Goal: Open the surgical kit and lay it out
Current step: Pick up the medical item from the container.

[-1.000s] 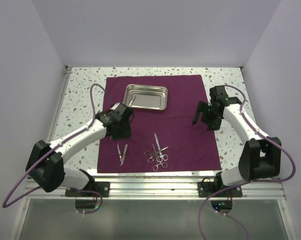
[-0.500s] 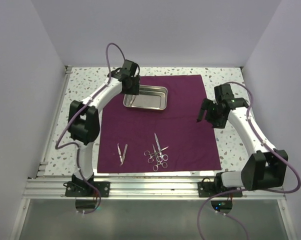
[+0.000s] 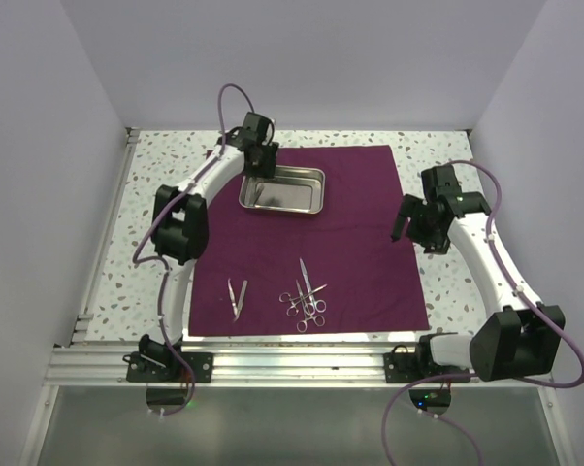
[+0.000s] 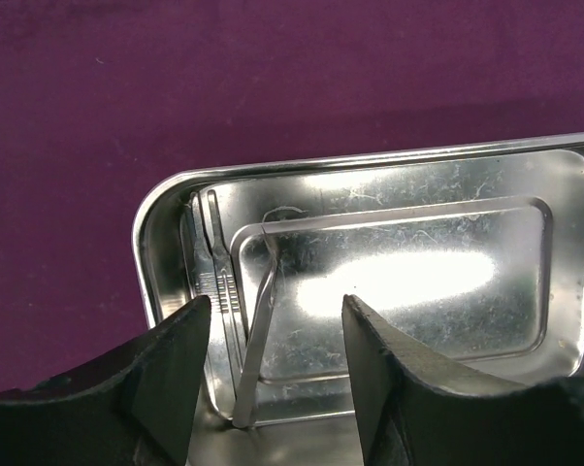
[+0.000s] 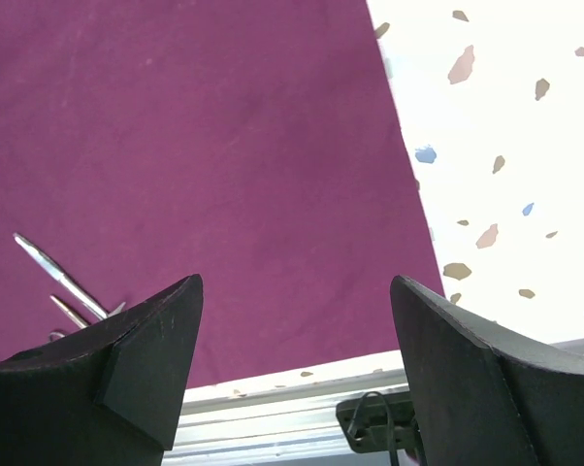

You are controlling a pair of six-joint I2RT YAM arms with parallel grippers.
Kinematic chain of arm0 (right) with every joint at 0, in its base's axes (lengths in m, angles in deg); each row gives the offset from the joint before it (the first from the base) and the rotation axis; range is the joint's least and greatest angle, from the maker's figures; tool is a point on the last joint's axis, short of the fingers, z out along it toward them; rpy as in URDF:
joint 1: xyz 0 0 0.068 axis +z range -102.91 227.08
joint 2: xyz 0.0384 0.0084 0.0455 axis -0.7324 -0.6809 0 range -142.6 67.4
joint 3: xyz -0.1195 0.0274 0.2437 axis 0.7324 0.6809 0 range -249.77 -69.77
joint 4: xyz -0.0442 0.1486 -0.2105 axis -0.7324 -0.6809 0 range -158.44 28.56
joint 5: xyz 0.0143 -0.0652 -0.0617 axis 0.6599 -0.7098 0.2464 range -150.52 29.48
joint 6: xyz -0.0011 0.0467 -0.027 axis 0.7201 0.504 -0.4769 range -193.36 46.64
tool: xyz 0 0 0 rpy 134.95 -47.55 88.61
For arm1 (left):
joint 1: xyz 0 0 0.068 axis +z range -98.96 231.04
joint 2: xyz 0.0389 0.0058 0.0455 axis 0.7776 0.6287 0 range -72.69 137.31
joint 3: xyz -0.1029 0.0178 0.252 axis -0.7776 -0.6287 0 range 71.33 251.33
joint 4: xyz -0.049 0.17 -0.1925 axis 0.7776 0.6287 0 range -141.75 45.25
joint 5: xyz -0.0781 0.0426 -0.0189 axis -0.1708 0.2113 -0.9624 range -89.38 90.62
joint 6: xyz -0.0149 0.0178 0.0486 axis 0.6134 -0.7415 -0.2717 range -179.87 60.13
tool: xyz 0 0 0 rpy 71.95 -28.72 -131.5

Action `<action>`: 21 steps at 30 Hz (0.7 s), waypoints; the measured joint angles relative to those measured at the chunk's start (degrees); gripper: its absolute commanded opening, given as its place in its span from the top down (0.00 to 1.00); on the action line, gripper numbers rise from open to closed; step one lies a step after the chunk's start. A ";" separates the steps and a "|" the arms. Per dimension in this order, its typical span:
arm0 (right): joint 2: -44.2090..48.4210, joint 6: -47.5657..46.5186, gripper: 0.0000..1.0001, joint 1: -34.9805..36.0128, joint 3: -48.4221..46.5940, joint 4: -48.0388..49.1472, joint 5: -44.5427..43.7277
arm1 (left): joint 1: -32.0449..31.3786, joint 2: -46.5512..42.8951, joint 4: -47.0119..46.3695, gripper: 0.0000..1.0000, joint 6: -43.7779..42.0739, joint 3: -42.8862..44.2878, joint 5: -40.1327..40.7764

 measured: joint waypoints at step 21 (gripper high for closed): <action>-5.79 -0.07 0.18 -0.04 -4.61 -0.81 -0.48 | 0.26 3.50 -3.85 0.60 -0.68 -4.42 -1.92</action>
